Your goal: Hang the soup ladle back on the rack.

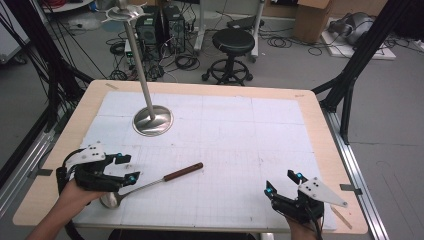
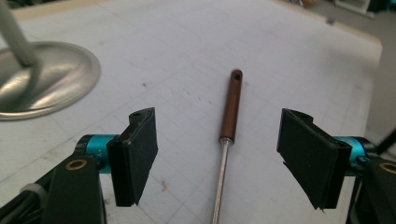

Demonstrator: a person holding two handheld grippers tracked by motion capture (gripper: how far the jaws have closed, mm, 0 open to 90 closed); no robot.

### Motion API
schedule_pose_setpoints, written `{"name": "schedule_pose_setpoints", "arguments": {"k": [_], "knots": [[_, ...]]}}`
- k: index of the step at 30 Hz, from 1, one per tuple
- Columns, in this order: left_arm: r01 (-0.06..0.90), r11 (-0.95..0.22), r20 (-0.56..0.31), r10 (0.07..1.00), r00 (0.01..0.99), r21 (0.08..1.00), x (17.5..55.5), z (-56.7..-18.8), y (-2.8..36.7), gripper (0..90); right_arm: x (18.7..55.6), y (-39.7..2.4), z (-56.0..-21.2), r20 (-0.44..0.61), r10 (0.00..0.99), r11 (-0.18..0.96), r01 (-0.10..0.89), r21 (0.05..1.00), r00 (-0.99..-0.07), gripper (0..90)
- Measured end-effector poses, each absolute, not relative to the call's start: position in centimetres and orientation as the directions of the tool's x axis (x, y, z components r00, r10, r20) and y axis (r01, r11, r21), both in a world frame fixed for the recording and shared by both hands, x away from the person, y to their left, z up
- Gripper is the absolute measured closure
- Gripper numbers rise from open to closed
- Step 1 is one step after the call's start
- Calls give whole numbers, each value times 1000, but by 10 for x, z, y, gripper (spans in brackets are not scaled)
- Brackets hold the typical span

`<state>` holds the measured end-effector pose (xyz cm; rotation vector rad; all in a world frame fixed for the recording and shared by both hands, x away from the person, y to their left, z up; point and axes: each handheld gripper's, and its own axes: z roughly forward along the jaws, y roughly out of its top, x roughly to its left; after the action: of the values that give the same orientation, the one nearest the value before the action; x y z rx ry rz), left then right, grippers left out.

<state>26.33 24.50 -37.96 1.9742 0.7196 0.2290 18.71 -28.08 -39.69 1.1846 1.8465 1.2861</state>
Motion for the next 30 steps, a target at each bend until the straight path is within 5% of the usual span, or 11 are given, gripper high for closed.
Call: {"name": "schedule_pose_setpoints", "arguments": {"k": [18,30], "knots": [[402,-646,-117,438,891,649,287,-397,202,482,187,-285,-396,32,912,116,331,936,-409,208],[441,-744,-123,444,888,502,297,-407,192,544,186,-287,-396,38,913,107,329,938,-405,208]]}}
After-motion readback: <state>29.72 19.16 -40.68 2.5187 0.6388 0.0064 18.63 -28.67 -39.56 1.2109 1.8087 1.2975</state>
